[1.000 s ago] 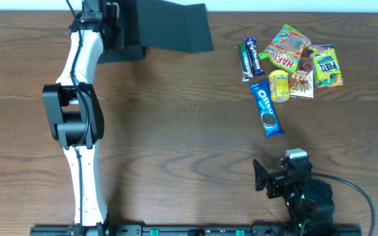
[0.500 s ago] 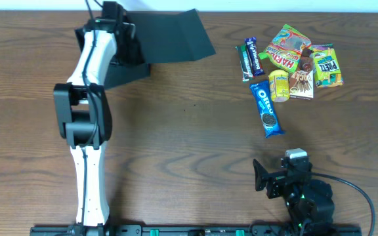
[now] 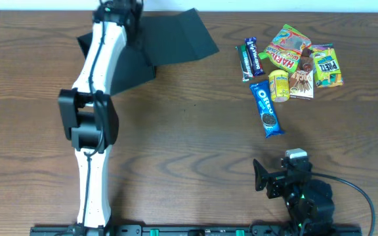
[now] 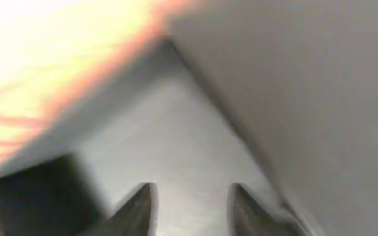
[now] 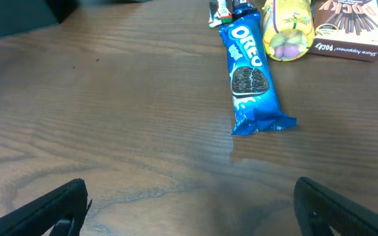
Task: Pack container
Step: 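Drag the black box with the left gripper toward table center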
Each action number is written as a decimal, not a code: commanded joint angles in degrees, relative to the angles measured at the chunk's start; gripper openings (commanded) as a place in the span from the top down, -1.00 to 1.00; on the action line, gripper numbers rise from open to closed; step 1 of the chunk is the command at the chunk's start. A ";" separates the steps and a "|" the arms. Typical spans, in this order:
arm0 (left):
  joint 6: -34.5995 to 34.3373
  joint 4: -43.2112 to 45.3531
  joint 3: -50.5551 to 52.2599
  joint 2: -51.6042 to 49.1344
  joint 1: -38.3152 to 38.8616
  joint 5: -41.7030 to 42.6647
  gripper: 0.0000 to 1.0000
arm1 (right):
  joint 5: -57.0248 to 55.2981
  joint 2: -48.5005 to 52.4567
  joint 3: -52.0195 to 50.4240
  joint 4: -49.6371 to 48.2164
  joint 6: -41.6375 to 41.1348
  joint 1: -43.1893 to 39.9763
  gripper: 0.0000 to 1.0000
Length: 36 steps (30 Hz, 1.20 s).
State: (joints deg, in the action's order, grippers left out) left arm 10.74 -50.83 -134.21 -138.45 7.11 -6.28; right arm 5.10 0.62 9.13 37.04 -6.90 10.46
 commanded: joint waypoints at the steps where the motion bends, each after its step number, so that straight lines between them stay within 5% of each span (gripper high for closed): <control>1: -0.02 0.04 -2.32 3.56 -2.64 -9.62 -0.08 | -0.39 -0.31 -0.20 -0.02 0.98 0.48 -0.99; 4: -0.04 0.74 -1.79 3.54 -5.99 -8.90 -0.14 | -0.39 -0.31 -0.20 0.00 0.98 0.48 -0.98; 7: 0.02 4.07 -1.77 3.50 -9.29 -6.05 -0.42 | -0.39 -0.31 -0.20 -0.02 0.98 0.48 -0.98; 15: 16.02 8.46 -0.83 1.81 -16.92 20.96 -0.76 | -0.39 -0.31 -0.20 0.00 0.98 0.48 -0.99; 23: 32.61 8.39 -0.83 -1.97 -16.72 21.79 -0.84 | -0.42 -0.31 -0.20 -0.02 0.98 0.48 -0.98; 36: 34.53 12.02 -0.83 -8.70 -16.68 21.77 -0.85 | -0.39 -0.31 -0.20 0.00 0.98 0.48 -0.99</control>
State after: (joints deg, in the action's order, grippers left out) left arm 43.83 -39.35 -135.39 -144.94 -9.32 14.85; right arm 5.10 0.62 9.13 37.04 -6.90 10.46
